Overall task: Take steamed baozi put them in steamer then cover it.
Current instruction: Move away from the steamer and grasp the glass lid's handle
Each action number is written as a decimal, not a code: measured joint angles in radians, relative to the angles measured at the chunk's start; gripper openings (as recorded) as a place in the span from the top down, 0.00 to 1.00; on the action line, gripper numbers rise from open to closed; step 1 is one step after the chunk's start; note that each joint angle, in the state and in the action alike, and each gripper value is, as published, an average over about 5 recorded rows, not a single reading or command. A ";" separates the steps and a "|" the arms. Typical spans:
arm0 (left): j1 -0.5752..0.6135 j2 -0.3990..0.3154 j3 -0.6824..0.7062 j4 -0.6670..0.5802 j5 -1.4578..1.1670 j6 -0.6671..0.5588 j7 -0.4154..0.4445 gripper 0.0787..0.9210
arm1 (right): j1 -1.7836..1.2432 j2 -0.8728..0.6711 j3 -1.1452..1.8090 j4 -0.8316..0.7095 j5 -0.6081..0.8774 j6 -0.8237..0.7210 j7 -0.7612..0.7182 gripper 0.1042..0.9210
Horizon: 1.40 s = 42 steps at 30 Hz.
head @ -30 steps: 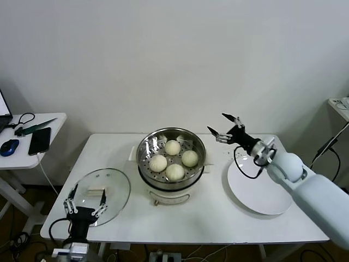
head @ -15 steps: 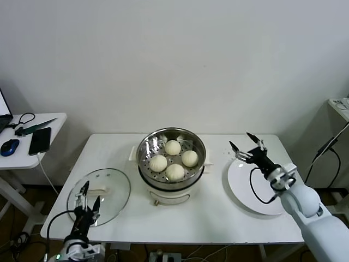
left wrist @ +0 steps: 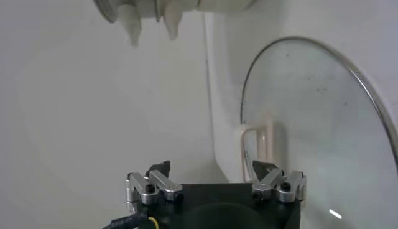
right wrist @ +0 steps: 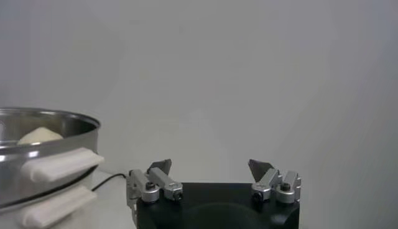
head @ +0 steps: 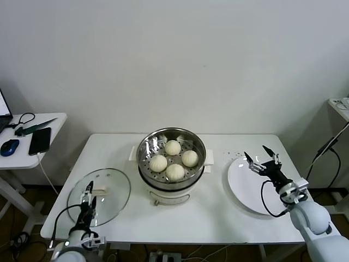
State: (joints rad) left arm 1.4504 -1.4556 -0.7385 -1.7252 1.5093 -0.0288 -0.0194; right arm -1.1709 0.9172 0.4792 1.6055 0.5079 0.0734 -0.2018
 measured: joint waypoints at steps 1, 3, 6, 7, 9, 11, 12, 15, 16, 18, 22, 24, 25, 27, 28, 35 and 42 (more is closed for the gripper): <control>-0.010 0.000 0.001 0.016 0.004 0.001 -0.009 0.12 | -0.003 0.003 0.002 -0.002 -0.004 0.001 0.000 0.12; -0.028 0.001 0.002 0.045 0.009 0.002 -0.029 0.12 | -0.008 0.009 0.005 -0.006 -0.013 0.003 0.000 0.12; -0.054 0.002 0.005 0.086 0.012 0.002 -0.061 0.12 | -0.013 0.019 0.006 -0.011 -0.026 0.006 -0.001 0.12; -0.063 0.002 0.006 0.098 0.012 0.003 -0.072 0.12 | -0.014 0.022 0.005 -0.013 -0.030 0.007 -0.001 0.12; -0.079 0.002 0.008 0.121 0.012 0.003 -0.091 0.12 | -0.015 0.027 0.004 -0.016 -0.038 0.009 -0.001 0.12; -0.096 0.003 0.010 0.143 0.012 0.003 -0.111 0.12 | -0.016 0.032 0.001 -0.020 -0.047 0.011 -0.002 0.12; -0.105 0.004 0.011 0.154 0.012 0.003 -0.121 0.12 | -0.016 0.035 0.000 -0.022 -0.050 0.012 -0.002 0.12; -0.131 0.007 0.015 0.183 0.011 0.004 -0.146 0.12 | -0.016 0.042 -0.006 -0.027 -0.061 0.015 -0.003 0.12; -0.139 0.008 0.016 0.192 0.011 0.005 -0.153 0.12 | -0.016 0.044 -0.007 -0.029 -0.064 0.016 -0.003 0.12; -0.154 0.008 0.018 0.209 0.013 0.006 -0.167 0.12 | -0.015 0.048 -0.011 -0.033 -0.070 0.018 -0.004 0.12; -0.183 0.008 0.017 0.244 0.016 0.005 -0.188 0.12 | -0.012 0.053 -0.019 -0.043 -0.081 0.021 -0.006 0.12; -0.196 0.007 0.017 0.262 0.016 0.003 -0.195 0.12 | -0.009 0.054 -0.024 -0.048 -0.087 0.024 -0.008 0.12; -0.203 0.006 0.017 0.270 0.016 0.001 -0.198 0.12 | -0.007 0.054 -0.026 -0.052 -0.090 0.026 -0.010 0.12; -0.214 0.005 0.017 0.285 0.016 -0.004 -0.204 0.16 | -0.003 0.054 -0.032 -0.059 -0.097 0.029 -0.013 0.12; -0.219 0.004 0.017 0.292 0.016 -0.006 -0.205 0.18 | -0.001 0.054 -0.035 -0.063 -0.100 0.030 -0.014 0.12; -0.235 0.004 0.013 0.324 0.017 -0.019 -0.209 0.42 | 0.007 0.056 -0.045 -0.081 -0.119 0.036 -0.023 0.12; -0.232 0.016 0.019 0.324 0.002 -0.021 -0.200 0.67 | 0.009 0.064 -0.049 -0.096 -0.138 0.045 -0.030 0.12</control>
State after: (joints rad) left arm 1.2185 -1.4398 -0.7199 -1.4015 1.5108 -0.0498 -0.2196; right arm -1.1622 0.9812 0.4297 1.5100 0.3703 0.1180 -0.2318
